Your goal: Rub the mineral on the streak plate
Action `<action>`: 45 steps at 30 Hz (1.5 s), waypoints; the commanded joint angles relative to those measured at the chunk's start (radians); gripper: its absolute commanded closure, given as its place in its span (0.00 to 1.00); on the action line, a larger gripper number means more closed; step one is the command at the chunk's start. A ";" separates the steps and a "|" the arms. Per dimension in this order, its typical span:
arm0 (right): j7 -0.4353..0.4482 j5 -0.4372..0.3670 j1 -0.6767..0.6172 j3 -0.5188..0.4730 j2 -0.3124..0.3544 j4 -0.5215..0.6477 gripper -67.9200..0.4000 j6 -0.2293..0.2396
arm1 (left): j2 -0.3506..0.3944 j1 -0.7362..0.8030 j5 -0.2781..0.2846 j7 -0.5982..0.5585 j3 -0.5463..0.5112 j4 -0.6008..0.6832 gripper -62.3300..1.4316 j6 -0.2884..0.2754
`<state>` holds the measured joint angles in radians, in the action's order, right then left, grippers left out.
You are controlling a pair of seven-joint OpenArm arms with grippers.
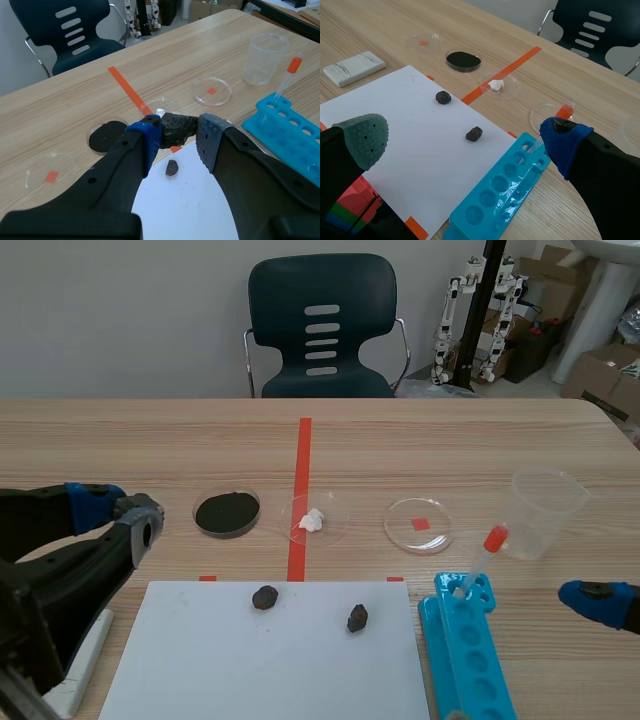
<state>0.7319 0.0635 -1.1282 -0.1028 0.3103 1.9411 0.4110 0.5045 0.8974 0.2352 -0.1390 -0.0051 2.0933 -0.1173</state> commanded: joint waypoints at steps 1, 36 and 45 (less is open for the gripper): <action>0.013 -0.010 -0.002 -0.003 0.000 0.009 0.06 0.001 | -0.005 -0.006 0.004 -0.018 0.003 0.011 0.80 -0.002; 0.012 -0.010 -0.002 -0.003 0.000 0.009 0.06 0.001 | -0.008 -0.020 0.008 -0.038 0.003 -0.060 0.80 -0.002; 0.012 -0.010 -0.002 -0.003 0.000 0.009 0.06 0.001 | -0.008 -0.020 0.015 -0.086 0.005 -0.122 0.80 -0.002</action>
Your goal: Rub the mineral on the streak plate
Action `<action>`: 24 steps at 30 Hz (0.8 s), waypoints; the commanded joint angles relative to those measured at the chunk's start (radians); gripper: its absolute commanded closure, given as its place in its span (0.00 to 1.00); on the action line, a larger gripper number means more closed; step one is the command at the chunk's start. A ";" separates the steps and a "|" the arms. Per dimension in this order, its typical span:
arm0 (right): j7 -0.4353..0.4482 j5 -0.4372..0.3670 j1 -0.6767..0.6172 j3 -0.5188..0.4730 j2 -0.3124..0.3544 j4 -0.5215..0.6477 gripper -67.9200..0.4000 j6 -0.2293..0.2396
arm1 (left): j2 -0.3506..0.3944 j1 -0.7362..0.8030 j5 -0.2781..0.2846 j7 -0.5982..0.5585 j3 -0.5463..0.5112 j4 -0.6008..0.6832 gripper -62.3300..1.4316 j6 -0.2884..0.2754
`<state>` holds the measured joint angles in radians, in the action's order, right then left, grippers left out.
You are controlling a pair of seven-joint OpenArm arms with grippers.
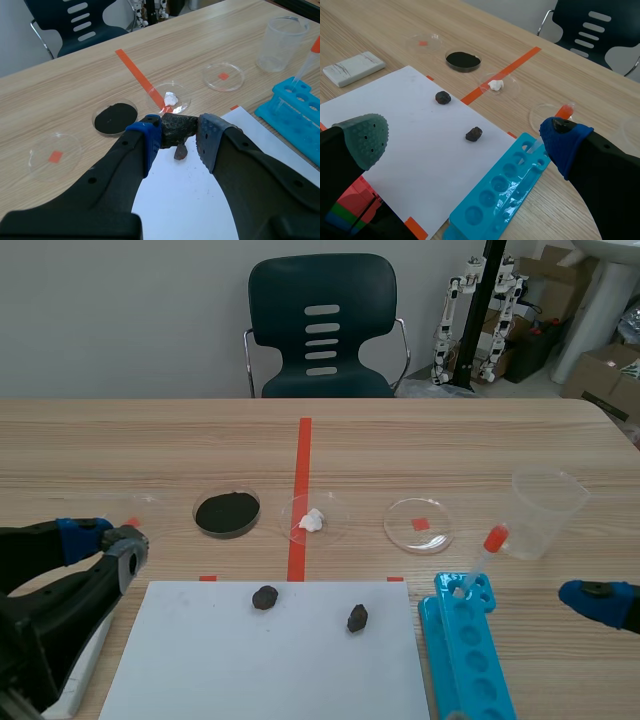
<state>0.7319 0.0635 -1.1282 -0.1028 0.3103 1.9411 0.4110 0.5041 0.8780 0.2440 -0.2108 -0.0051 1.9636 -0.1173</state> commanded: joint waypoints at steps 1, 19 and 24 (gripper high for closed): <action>0.012 -0.010 -0.002 -0.003 0.000 0.009 0.06 0.001 | -0.008 0.000 0.006 -0.015 0.005 0.002 0.80 -0.002; 0.012 -0.010 -0.002 -0.003 0.000 0.009 0.06 0.001 | -0.010 -0.227 0.122 0.512 0.005 -0.140 0.80 -0.009; 0.012 -0.010 -0.002 -0.003 0.000 0.009 0.06 0.001 | -0.010 -0.304 0.174 0.769 0.005 -0.140 0.80 0.000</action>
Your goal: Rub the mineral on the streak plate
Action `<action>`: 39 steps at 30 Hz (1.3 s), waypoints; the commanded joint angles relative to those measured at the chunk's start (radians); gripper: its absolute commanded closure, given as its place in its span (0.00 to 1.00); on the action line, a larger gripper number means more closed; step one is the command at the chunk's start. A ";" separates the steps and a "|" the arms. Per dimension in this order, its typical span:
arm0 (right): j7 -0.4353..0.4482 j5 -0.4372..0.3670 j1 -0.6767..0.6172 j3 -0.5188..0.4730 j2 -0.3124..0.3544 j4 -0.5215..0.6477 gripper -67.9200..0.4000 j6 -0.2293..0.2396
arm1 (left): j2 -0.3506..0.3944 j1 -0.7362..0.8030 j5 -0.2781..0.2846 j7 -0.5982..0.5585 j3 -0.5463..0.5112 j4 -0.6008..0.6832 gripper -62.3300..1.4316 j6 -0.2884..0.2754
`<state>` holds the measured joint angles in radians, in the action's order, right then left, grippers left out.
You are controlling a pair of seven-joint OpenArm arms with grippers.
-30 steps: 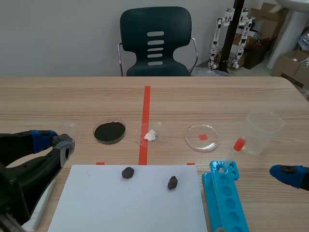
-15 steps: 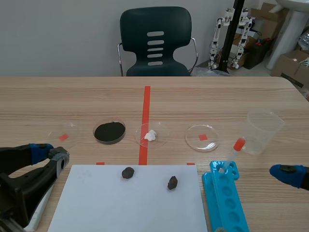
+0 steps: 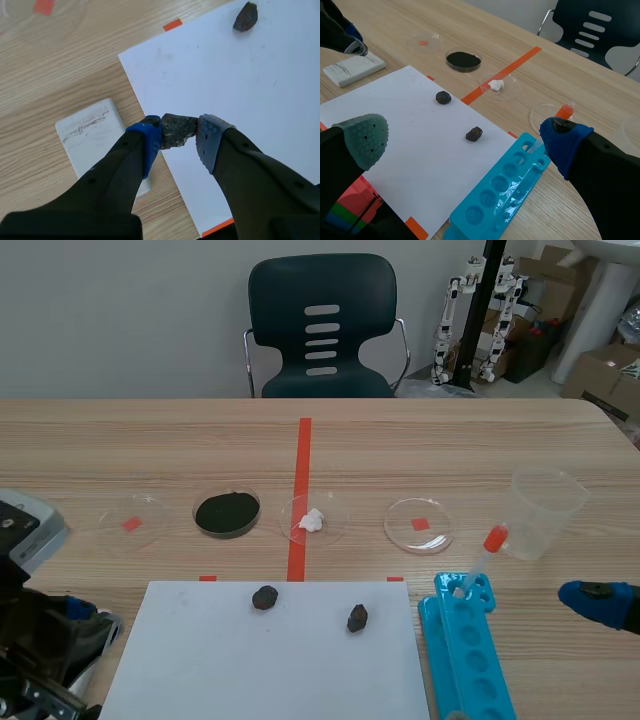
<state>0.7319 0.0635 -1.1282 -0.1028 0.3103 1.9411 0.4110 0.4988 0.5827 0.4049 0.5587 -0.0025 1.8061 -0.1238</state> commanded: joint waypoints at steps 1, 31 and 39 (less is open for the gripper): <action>0.012 -0.010 -0.002 -0.003 0.000 0.009 0.06 0.001 | -0.002 -0.025 0.030 0.051 0.002 0.018 0.80 0.009; 0.012 -0.010 -0.002 -0.003 0.000 0.009 0.06 0.001 | 0.001 -0.523 0.254 0.568 0.001 -0.404 0.80 0.152; 0.012 -0.010 -0.002 -0.003 0.000 0.009 0.06 0.001 | 0.001 -0.573 0.257 0.575 0.002 -0.497 0.80 0.128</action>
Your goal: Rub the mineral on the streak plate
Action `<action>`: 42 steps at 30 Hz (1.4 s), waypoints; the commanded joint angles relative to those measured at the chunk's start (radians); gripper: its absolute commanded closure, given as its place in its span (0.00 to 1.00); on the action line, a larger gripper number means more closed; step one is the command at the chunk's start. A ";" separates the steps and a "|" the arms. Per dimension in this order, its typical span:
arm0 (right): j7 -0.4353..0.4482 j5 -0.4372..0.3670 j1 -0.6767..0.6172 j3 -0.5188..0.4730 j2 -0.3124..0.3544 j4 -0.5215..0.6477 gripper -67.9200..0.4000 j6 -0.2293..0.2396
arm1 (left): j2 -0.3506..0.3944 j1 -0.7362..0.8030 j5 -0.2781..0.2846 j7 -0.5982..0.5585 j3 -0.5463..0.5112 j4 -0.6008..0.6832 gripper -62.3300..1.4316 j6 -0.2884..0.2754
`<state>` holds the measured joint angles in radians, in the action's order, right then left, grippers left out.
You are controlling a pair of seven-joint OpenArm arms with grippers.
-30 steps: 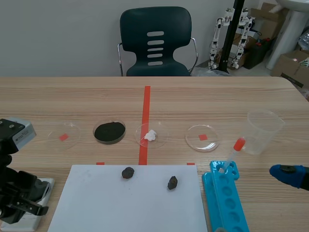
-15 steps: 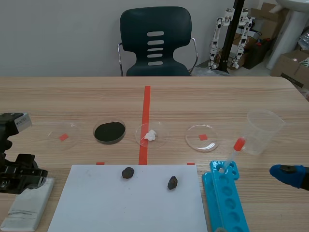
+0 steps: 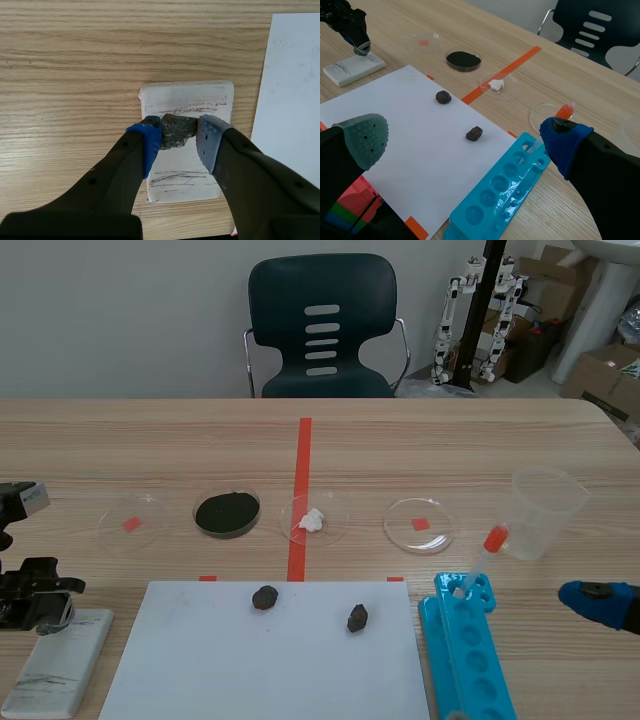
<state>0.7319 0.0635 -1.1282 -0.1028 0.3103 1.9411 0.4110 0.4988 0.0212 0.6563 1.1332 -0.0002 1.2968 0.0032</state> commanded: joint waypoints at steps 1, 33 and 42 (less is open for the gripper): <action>0.012 -0.010 -0.002 -0.003 0.000 0.009 0.06 0.001 | 0.001 -0.016 0.006 0.001 0.000 0.006 0.80 0.001; 0.012 -0.010 -0.002 -0.003 0.000 0.009 0.06 0.001 | -0.002 -0.024 0.106 -0.010 0.058 -0.023 0.80 -0.056; 0.012 -0.010 -0.002 -0.003 0.000 0.009 0.06 0.001 | -0.002 -0.023 0.100 -0.017 0.058 -0.023 0.80 -0.049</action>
<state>0.7315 0.0639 -1.1282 -0.1028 0.3103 1.9411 0.4110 0.4931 0.0025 0.7746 1.1213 0.0589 1.2648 -0.0540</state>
